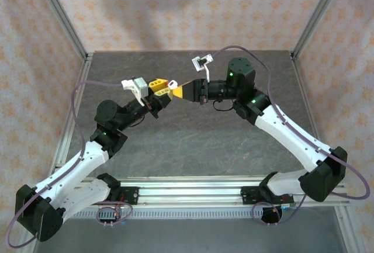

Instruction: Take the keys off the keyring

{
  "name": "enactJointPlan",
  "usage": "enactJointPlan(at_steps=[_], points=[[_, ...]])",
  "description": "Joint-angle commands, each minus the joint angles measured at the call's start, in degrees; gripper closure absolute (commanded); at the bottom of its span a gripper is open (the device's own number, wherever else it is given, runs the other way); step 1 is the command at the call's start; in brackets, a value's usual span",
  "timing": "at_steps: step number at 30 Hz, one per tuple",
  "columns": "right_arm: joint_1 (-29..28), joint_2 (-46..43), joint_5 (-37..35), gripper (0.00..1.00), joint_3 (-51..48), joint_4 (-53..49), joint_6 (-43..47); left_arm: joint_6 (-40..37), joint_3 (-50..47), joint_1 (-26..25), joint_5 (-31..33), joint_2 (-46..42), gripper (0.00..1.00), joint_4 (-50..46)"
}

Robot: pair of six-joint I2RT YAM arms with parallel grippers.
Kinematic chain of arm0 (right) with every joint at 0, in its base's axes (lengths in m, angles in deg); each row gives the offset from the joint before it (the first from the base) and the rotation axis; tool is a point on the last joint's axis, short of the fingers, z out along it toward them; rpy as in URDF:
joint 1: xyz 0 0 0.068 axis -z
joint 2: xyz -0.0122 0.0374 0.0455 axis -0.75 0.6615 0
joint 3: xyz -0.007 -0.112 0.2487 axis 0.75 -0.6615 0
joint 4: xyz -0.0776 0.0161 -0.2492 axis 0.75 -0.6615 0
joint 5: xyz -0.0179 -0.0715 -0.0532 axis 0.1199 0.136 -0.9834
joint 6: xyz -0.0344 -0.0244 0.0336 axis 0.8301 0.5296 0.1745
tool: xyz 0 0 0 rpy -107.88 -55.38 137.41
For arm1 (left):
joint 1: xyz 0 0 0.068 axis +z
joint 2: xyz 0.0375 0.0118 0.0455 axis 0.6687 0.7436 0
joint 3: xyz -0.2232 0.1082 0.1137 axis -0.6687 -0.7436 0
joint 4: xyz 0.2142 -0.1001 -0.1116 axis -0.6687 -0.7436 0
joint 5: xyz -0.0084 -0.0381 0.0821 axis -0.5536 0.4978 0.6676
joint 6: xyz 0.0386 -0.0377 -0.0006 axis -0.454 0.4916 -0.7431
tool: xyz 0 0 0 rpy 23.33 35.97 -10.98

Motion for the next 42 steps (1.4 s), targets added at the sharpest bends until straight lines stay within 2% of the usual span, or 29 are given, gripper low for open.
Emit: enactJointPlan(at_steps=[1, 3, 7, 17, 23, 29, 35, 42], points=[[-0.3, -0.1, 1.6, 1.00, -0.5, 1.3, 0.3, -1.2, 1.9, -0.4, -0.8, -0.2, 0.71, 2.0], [-0.3, -0.1, 1.6, 1.00, -0.5, 1.3, 0.3, -1.2, 1.9, -0.4, -0.8, -0.4, 0.73, 1.6], [-0.3, -0.2, 0.8, 1.00, -0.3, 1.5, -0.1, -1.2, 1.5, -0.5, 0.3, -1.0, 0.62, 0.9], [0.2, -0.3, -2.5, 1.00, 0.6, 0.1, -0.4, -3.6, -2.1, -0.5, 5.3, -6.7, 0.56, -4.8], [0.1, 0.3, -1.9, 1.00, 1.1, 0.4, -1.0, -8.5, -1.9, -1.0, 7.1, -8.5, 0.56, -9.0], [-0.4, 0.8, -1.2, 1.00, 1.3, -1.2, 0.1, -16.1, 0.0, -3.2, 8.9, -7.6, 0.50, -10.5], [-0.5, 1.0, -1.5, 1.00, 2.0, -2.9, 1.5, -15.9, 0.9, -3.2, 8.1, -6.5, 0.49, -9.3], [-0.6, 0.9, -0.7, 1.00, 2.1, -3.0, 1.5, -18.2, 2.0, -3.3, 9.2, -6.1, 0.62, -10.9]])
